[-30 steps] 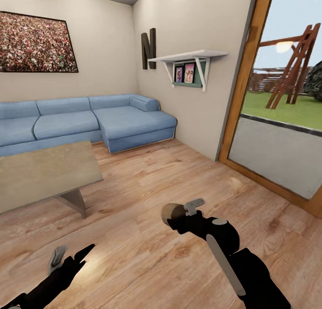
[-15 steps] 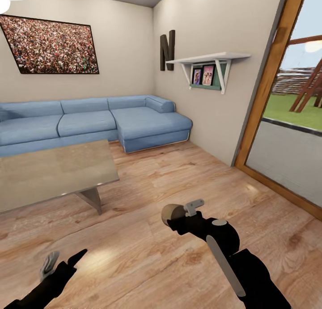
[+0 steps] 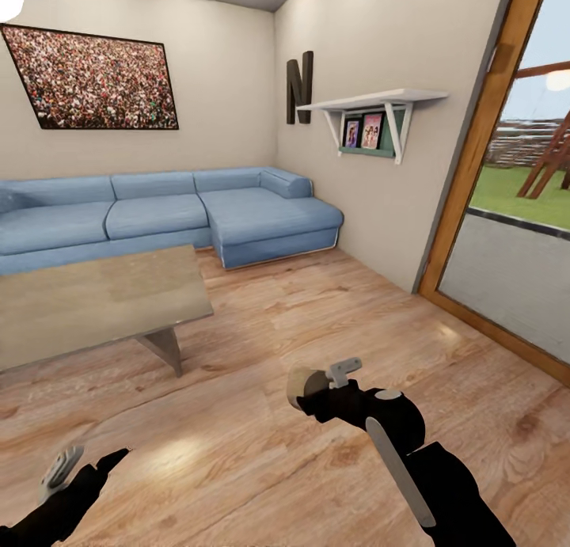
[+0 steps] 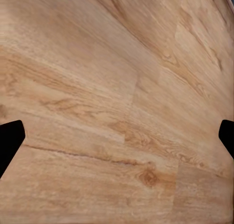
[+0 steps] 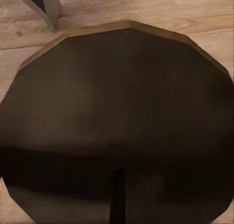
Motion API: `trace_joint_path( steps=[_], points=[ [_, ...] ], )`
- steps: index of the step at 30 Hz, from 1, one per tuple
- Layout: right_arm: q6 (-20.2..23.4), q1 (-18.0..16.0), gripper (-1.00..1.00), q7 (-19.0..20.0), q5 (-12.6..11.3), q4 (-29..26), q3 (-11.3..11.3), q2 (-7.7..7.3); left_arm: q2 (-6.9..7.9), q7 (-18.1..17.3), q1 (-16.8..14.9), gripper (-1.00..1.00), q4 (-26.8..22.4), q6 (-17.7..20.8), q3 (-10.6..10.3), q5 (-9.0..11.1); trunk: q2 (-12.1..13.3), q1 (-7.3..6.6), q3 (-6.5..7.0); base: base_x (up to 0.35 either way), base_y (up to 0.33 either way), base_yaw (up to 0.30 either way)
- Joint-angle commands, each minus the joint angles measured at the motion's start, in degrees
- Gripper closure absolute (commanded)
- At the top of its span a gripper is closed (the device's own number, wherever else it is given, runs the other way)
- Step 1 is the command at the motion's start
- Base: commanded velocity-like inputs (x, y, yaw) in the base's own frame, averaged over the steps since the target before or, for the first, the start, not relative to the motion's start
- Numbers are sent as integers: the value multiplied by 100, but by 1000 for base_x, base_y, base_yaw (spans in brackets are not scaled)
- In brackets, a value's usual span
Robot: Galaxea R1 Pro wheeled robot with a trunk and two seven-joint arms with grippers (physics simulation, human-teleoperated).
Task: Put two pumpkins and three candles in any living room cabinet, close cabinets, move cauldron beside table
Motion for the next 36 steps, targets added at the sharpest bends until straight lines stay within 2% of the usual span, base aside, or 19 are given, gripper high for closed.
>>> trace_joint_path(
  steps=[1,6,15,17,20,24,28,30,31,34,36],
  points=[
    [40,-5,100,-12,-8,-5,8,-4,20,50,7,-100,-9,23,23,67,-44,22,-23,0,0,193],
    [77,-6,100,-9,-8,-5,10,-1,111,66,33,-100,9,4,191,90,-84,44,-41,0,0,243],
    [87,-3,100,-7,-1,-5,50,-4,106,100,42,-100,54,-7,203,91,-84,44,-41,0,0,290],
    [95,-6,100,-7,3,-5,52,-2,95,198,42,-100,114,-9,218,86,-84,44,-41,0,0,298],
    [109,-2,100,-13,11,-5,54,1,79,619,34,-100,178,-91,212,92,-84,44,-41,0,0,299],
    [118,-2,100,-15,17,-5,54,6,74,822,27,-100,194,-182,196,95,-84,44,-41,0,0,299],
    [121,-2,100,-31,18,-5,55,22,72,863,26,-100,200,-250,114,35,-84,44,-41,0,0,299],
    [125,-1,100,-38,18,-5,55,28,72,869,25,-100,197,-321,21,-107,-84,44,-41,0,0,299],
    [131,0,100,-49,25,-5,56,30,58,885,25,-100,182,-874,-596,-1300,-84,44,-41,0,0,300],
    [131,0,100,-50,24,-5,60,30,58,962,25,-100,184,-1012,-666,-1439,-84,44,-41,0,0,300],
    [131,0,100,-50,24,-5,62,32,61,1166,25,-100,189,-1078,-699,-1503,-84,44,-41,0,0,299]
  ],
)
